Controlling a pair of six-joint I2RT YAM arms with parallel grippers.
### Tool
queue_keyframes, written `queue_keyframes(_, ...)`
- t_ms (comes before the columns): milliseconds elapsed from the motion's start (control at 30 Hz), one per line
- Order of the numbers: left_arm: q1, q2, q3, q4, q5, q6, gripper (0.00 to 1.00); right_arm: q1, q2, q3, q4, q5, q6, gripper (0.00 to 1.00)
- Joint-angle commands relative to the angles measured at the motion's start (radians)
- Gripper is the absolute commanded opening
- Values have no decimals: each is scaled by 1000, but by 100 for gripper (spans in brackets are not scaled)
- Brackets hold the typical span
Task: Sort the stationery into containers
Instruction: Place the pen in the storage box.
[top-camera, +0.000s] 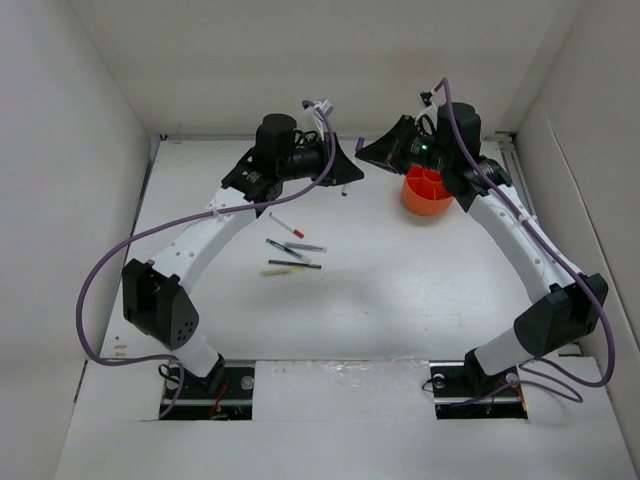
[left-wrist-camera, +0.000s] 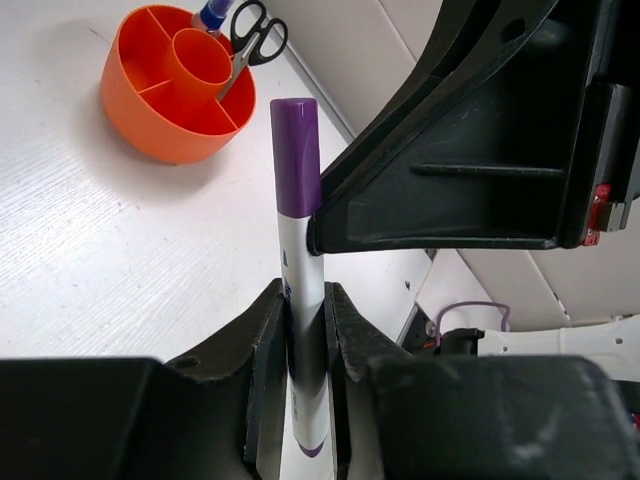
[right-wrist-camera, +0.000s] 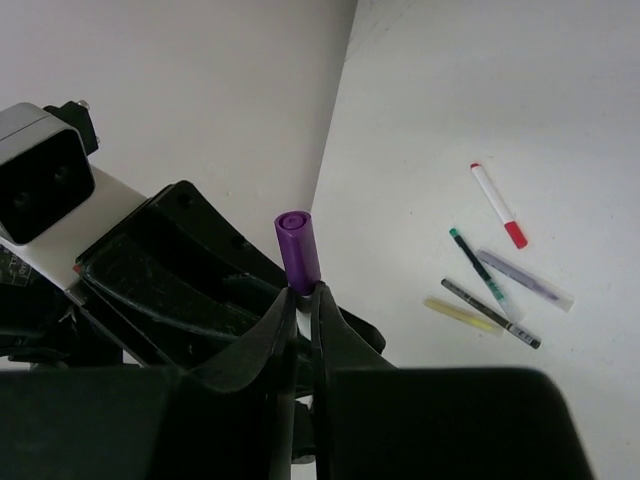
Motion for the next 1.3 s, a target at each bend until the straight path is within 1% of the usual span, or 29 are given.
queue_keyframes(0, -13, -19, 43, -9, 47, 42, 0, -35, -56, -15, 82, -33, 19, 1)
queue_keyframes(33, -13, -19, 44, -9, 47, 57, 0, -50, -56, -15, 82, -44, 19, 11)
queue_keyframes(133, -13, -29, 44, -37, 56, 83, 0, -76, -56, -15, 73, -105, 10, 35)
queue_keyframes(167, -13, -29, 44, -46, 67, 83, 0, -76, -65, -15, 73, -118, -2, 48)
queue_keyframes(233, -13, -29, 44, -56, 67, 95, 0, -88, -56, -15, 45, -161, -22, 57)
queue_keyframes(267, -13, -29, 44, -69, 79, 107, 0, -88, -56, -1, 45, -174, -39, 66)
queue_keyframes(300, -13, -29, 44, -69, 89, 123, 0, -88, -46, -1, 33, -211, -51, 69)
queue_keyframes(367, -13, -16, 66, -115, 102, 143, 0, -88, -30, 28, -7, -220, -74, 72)
queue_keyframes(433, -13, -4, 77, -138, 127, 163, 0, -88, -16, 40, -31, -252, -88, 72)
queue_keyframes(533, -13, 7, 102, -147, 147, 175, 0, -88, 7, 53, -32, -253, -97, 71)
queue_keyframes(567, -13, 7, 102, -147, 147, 184, 0, -76, 17, 53, -32, -253, -97, 69)
queue_keyframes(600, -13, 7, 102, -156, 147, 184, 0, -67, 17, 53, -32, -253, -97, 61)
queue_keyframes(733, -13, 16, 113, -165, 167, 194, 0, -56, 28, 62, -32, -253, -97, 46)
queue_keyframes(867, -13, 27, 122, -166, 197, 203, 0, -47, 47, 62, -12, -253, -97, 46)
queue_keyframes(933, -13, 37, 122, -175, 198, 203, 0, -47, 66, 71, 13, -253, -87, 39)
queue_keyframes(967, -13, 37, 122, -175, 198, 212, 0, -47, 66, 71, 13, -253, -87, 30)
queue_keyframes(1067, -13, 47, 122, -185, 198, 212, 0, -47, 77, 80, 13, -253, -87, 18)
queue_keyframes(1100, -13, 47, 131, -185, 185, 212, 0, -47, 77, 80, 13, -253, -87, 12)
queue_keyframes(1133, -13, 47, 131, -185, 175, 212, 0, -47, 77, 80, 13, -253, -87, 10)
queue_keyframes(1167, -13, 47, 131, -185, 175, 212, 2, -47, 77, 80, 13, -253, -87, 8)
queue_keyframes(1200, -13, 47, 131, -185, 164, 212, 8, -47, 77, 80, 4, -253, -87, 5)
queue_keyframes(1267, -13, 47, 131, -176, 141, 212, 25, -47, 86, 80, 4, -244, -87, 2)
